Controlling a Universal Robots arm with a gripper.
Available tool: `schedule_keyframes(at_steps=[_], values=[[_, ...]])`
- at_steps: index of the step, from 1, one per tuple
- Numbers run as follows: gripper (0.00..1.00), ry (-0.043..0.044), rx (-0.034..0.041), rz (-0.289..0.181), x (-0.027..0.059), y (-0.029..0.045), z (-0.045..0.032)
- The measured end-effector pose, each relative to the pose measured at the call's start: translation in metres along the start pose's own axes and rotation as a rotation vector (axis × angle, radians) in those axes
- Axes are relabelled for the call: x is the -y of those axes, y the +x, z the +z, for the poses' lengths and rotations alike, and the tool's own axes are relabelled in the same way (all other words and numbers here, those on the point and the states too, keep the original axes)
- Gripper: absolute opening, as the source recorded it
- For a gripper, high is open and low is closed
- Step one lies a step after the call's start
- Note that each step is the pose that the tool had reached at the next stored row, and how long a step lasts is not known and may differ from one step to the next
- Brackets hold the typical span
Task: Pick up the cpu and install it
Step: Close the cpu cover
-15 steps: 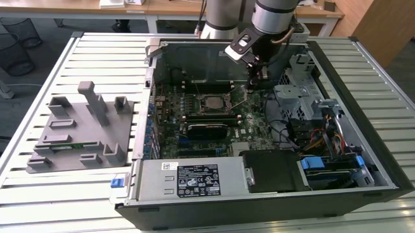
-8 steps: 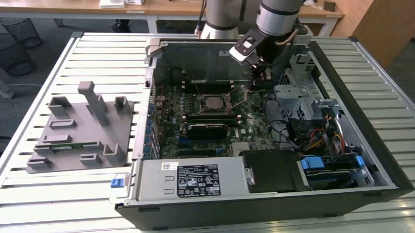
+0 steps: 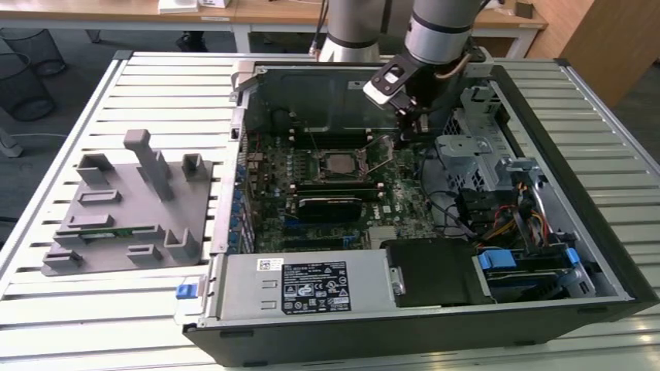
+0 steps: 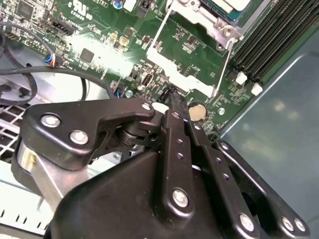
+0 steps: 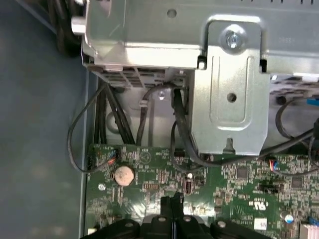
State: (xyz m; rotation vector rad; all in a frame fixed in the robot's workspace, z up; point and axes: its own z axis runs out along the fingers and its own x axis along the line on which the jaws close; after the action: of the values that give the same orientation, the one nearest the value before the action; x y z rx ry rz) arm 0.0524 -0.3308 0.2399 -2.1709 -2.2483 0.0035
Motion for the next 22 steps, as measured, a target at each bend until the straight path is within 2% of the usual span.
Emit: schedule_keyframes(at_steps=[13, 22], values=[[0.11, 0.0000, -0.0001, 0.000, 0.0242, 0.0008, 0.0016], [0.11, -0.0001, -0.0002, 0.000, 0.0344, 0.0012, 0.0031]])
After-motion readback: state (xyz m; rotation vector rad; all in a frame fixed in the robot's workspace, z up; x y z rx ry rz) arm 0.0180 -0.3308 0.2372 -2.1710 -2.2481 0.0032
